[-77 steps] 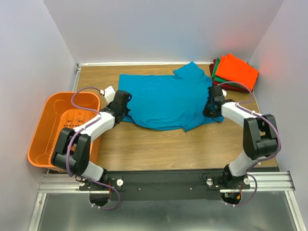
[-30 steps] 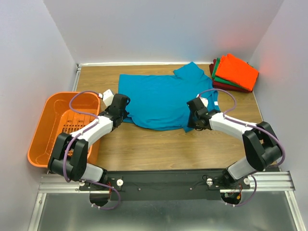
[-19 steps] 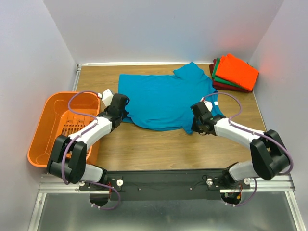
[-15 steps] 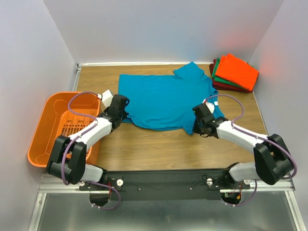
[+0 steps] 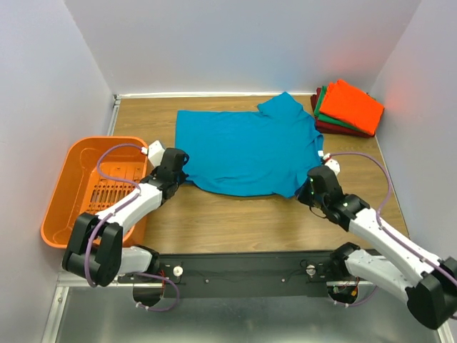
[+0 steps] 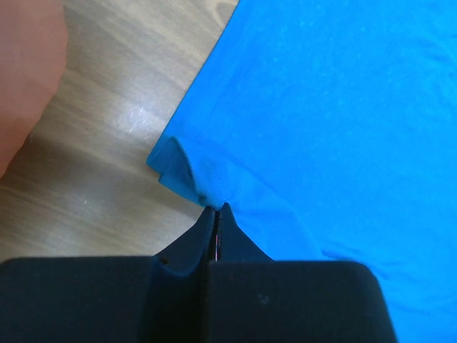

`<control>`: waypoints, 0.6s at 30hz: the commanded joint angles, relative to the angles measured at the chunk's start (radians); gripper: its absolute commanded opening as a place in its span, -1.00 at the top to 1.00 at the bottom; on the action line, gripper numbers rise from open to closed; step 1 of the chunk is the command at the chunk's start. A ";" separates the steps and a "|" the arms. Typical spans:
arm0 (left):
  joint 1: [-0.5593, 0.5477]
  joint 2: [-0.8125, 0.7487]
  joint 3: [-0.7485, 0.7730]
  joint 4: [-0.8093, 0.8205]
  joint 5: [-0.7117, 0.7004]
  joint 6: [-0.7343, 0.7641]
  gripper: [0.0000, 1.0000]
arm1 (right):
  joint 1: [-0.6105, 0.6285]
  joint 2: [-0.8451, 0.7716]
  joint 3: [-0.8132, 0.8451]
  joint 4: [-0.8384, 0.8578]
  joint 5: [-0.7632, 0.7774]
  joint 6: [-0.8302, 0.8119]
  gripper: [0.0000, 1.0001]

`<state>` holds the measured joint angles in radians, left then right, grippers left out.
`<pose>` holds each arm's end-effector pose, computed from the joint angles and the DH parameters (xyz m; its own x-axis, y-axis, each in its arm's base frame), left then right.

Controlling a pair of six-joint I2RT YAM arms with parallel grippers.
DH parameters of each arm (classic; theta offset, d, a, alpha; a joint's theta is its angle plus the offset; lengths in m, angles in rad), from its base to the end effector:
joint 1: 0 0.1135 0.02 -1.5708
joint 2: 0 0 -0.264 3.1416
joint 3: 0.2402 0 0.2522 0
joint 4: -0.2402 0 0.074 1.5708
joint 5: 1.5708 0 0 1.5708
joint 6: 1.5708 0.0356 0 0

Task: Fold and stack the t-shirts
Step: Flatten the tshirt out

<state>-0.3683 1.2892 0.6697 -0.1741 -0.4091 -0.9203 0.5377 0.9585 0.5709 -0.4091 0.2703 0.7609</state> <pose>0.2437 -0.0789 0.1977 -0.4585 -0.6056 -0.6503 -0.4868 0.7834 -0.3863 0.1710 0.0909 0.2151 -0.6746 0.3715 -0.6379 0.1822 0.9212 0.3438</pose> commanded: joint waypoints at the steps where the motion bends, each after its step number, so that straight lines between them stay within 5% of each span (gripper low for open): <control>1: -0.012 -0.045 -0.028 -0.010 0.006 -0.018 1.00 | 0.008 -0.093 -0.061 -0.063 -0.023 0.077 0.99; 15: -0.020 -0.126 -0.068 -0.045 0.001 -0.026 1.00 | 0.008 -0.374 -0.138 -0.178 -0.253 0.175 0.97; 18: -0.020 -0.131 -0.068 -0.051 0.000 -0.028 1.00 | 0.008 -0.379 -0.080 -0.203 -0.264 0.167 0.66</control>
<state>-0.3820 1.1797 0.6071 -0.2031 -0.4061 -0.9363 0.5381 0.5938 0.4198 -0.5434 0.0597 0.9161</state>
